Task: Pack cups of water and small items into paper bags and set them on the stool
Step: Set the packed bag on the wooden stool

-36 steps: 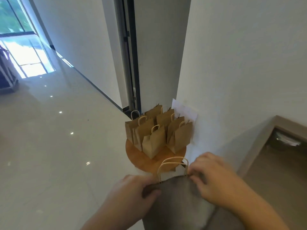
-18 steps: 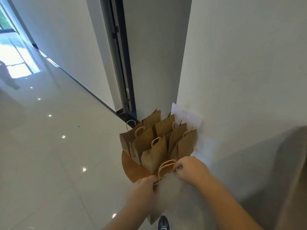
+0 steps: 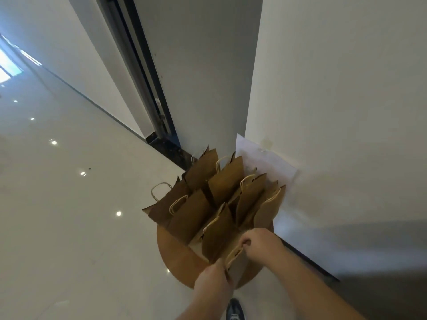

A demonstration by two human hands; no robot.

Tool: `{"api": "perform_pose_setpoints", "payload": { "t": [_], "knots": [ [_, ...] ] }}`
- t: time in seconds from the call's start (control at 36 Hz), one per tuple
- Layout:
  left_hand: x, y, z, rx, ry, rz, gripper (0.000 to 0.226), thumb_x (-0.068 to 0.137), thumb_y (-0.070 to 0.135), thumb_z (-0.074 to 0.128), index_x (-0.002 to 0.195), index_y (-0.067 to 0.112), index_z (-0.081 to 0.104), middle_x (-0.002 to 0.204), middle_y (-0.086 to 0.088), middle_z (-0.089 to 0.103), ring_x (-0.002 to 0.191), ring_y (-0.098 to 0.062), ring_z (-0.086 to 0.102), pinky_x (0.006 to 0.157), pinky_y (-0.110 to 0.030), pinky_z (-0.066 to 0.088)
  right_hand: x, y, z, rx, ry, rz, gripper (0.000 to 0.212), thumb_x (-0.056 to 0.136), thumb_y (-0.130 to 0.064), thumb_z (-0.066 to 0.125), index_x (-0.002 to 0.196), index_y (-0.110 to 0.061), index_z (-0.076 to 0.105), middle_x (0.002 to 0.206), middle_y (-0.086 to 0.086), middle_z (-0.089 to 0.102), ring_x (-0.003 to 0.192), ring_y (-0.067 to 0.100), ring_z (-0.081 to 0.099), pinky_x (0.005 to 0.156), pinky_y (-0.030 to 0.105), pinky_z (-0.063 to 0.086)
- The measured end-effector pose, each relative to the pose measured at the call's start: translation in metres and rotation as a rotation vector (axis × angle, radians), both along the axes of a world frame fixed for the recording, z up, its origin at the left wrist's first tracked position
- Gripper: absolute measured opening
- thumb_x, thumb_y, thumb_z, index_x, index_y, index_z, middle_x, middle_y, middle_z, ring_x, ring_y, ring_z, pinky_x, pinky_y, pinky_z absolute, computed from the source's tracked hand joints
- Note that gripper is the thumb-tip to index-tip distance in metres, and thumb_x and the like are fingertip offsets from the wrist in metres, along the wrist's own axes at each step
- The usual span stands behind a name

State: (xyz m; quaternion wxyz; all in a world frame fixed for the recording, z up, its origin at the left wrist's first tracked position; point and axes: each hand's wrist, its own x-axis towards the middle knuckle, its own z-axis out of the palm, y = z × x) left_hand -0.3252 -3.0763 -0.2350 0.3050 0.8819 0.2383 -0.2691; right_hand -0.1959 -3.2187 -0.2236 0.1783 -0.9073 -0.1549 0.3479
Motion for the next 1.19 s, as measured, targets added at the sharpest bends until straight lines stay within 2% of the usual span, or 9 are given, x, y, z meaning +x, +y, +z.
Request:
{"api": "perform_pose_setpoints", "payload": {
  "t": [0.31, 0.42, 0.56, 0.64, 0.72, 0.81, 0.94, 1.06, 1.19],
  "knots": [
    [0.046, 0.013, -0.051, -0.003, 0.057, 0.114, 0.01, 0.098, 0.033, 0.052, 0.098, 0.042, 0.056, 0.095, 0.018, 0.063, 0.092, -0.006, 0.063, 0.091, -0.035, 0.058, 0.023, 0.018, -0.034, 0.038, 0.023, -0.143, 0.019, 0.105, -0.036, 0.058, 0.12, -0.04, 0.069, 0.107, -0.019, 0.069, 0.099, 0.0, 0.064, 0.093, 0.027, 0.058],
    [0.053, 0.018, -0.06, -0.061, 0.063, 0.153, 0.013, 0.102, 0.035, 0.052, 0.11, 0.043, 0.058, 0.099, 0.017, 0.065, 0.093, -0.003, 0.063, 0.094, -0.034, 0.058, 0.014, 0.02, -0.044, 0.037, 0.057, -0.217, 0.027, 0.105, -0.034, 0.057, 0.129, -0.044, 0.063, 0.115, -0.021, 0.066, 0.103, -0.001, 0.064, 0.093, 0.029, 0.058],
    [0.058, 0.024, -0.046, -0.192, 0.042, 0.117, 0.009, 0.099, 0.039, 0.059, 0.106, 0.045, 0.057, 0.1, 0.021, 0.065, 0.095, -0.001, 0.063, 0.097, -0.035, 0.056, -0.004, 0.02, -0.045, 0.075, 0.075, -0.318, 0.052, 0.103, -0.026, 0.059, 0.15, -0.045, 0.047, 0.147, -0.016, 0.057, 0.134, 0.008, 0.056, 0.11, 0.033, 0.052],
    [0.058, 0.031, -0.031, -0.285, -0.034, 0.101, 0.033, 0.096, 0.054, 0.06, 0.128, 0.052, 0.052, 0.118, 0.027, 0.06, 0.109, -0.001, 0.06, 0.104, -0.036, 0.053, -0.018, 0.023, -0.033, 0.104, 0.081, -0.391, 0.059, 0.104, -0.026, 0.057, 0.156, -0.047, 0.038, 0.155, -0.012, 0.051, 0.139, 0.012, 0.053, 0.112, 0.036, 0.051],
    [0.059, 0.042, -0.011, -0.293, -0.126, 0.014, 0.063, 0.089, 0.073, 0.055, 0.146, 0.053, 0.036, 0.143, 0.025, 0.047, 0.134, -0.009, 0.05, 0.116, -0.041, 0.043, -0.031, 0.031, -0.009, 0.102, 0.027, -0.448, 0.062, 0.104, -0.028, 0.058, 0.159, -0.045, 0.035, 0.157, -0.009, 0.048, 0.139, 0.015, 0.053, 0.111, 0.034, 0.049],
    [0.054, 0.062, 0.014, -0.284, -0.254, -0.195, 0.07, 0.092, 0.06, 0.061, 0.153, 0.046, 0.03, 0.153, 0.02, 0.041, 0.143, -0.009, 0.041, 0.123, -0.04, 0.036, -0.049, 0.039, 0.011, 0.111, -0.04, -0.522, 0.065, 0.1, -0.037, 0.062, 0.156, -0.053, 0.032, 0.159, -0.011, 0.046, 0.138, 0.015, 0.054, 0.111, 0.037, 0.051],
    [0.047, 0.095, 0.06, -0.294, -0.444, -0.421, 0.064, 0.097, 0.046, 0.065, 0.153, 0.043, 0.034, 0.153, 0.02, 0.041, 0.144, -0.005, 0.038, 0.123, -0.034, 0.035, -0.093, 0.046, 0.052, 0.259, -0.17, -0.658, 0.027, 0.1, -0.058, 0.057, 0.127, -0.059, 0.056, 0.117, -0.027, 0.066, 0.104, 0.001, 0.068, 0.093, 0.033, 0.062],
    [0.036, 0.101, 0.088, -0.341, -0.502, -0.521, 0.061, 0.097, 0.044, 0.065, 0.152, 0.042, 0.038, 0.155, 0.018, 0.039, 0.146, -0.005, 0.036, 0.122, -0.034, 0.037, -0.147, 0.046, 0.106, 0.204, -0.258, -0.774, 0.038, 0.106, -0.046, 0.053, 0.143, -0.05, 0.046, 0.131, -0.025, 0.051, 0.119, 0.0, 0.054, 0.1, 0.024, 0.047],
    [-0.002, 0.058, 0.104, -0.367, -0.51, -0.619, 0.057, 0.096, 0.039, 0.069, 0.148, 0.038, 0.046, 0.148, 0.017, 0.048, 0.14, -0.008, 0.045, 0.116, -0.028, 0.039, -0.228, 0.011, 0.121, 0.071, -0.287, -0.992, 0.063, 0.105, -0.047, 0.053, 0.163, -0.038, 0.03, 0.166, -0.012, 0.036, 0.15, 0.012, 0.039, 0.121, 0.033, 0.035]
  ]
}}
